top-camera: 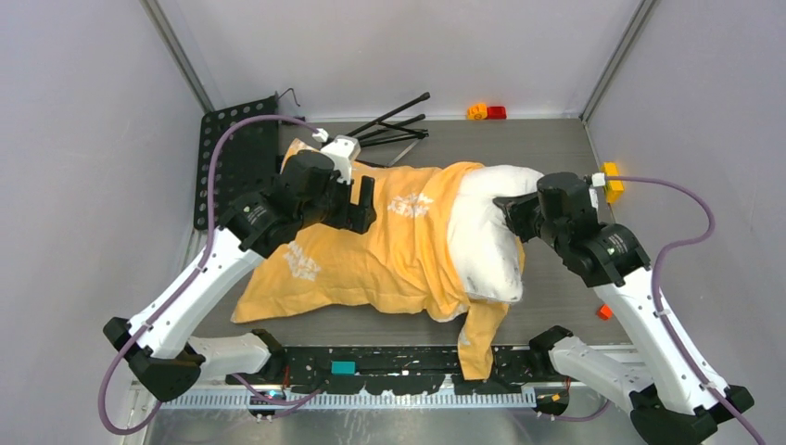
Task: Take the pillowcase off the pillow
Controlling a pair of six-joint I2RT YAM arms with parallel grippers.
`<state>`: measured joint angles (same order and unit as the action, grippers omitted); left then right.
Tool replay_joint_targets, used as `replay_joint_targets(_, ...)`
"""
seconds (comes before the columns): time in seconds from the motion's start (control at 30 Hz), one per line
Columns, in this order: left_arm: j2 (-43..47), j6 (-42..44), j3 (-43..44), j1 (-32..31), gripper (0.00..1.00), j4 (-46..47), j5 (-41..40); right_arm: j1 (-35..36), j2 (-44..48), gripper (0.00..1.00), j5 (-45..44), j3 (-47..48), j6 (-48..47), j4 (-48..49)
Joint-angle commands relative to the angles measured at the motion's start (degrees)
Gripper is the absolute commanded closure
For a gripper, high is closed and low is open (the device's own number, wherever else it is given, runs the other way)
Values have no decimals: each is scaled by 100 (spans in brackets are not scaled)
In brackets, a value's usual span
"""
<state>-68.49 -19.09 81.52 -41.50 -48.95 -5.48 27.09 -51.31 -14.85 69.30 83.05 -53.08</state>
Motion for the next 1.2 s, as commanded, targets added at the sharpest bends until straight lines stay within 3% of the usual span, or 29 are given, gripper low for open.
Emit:
replay_joint_targets(0.0,298,-155,-112,10,16,131,-103,15,-214,100,-150,-157,804,766)
replay_joint_targets(0.07,309,-173,-172,10,16,169,-69,176,-285,100,-181,0,789,539)
replay_joint_targets(0.3,151,-79,-162,10,16,217,-198,1068,-283,100,-1601,1011,72,-268)
replay_joint_targets(0.5,-2,-173,-101,10,17,361,-33,1228,-313,100,-1630,706,-69,-769)
replay_joint_targets(0.57,-41,-276,-171,10,17,553,202,1237,-161,100,-1551,302,-471,-497)
replay_joint_targets(0.67,-210,-454,-207,-66,17,827,722,1236,280,100,-930,-617,-1459,663)
replay_joint_targets(0.8,-573,-375,-36,-732,12,1069,605,1232,998,100,130,-1681,-2532,1964)
replay_joint_targets(1.0,-1113,-332,257,-1311,9,1275,360,1237,1968,100,139,-2235,-3065,2092)
replay_joint_targets(1.17,-1422,-288,173,-1363,7,1479,521,1237,1926,100,-316,-2277,-3425,1914)
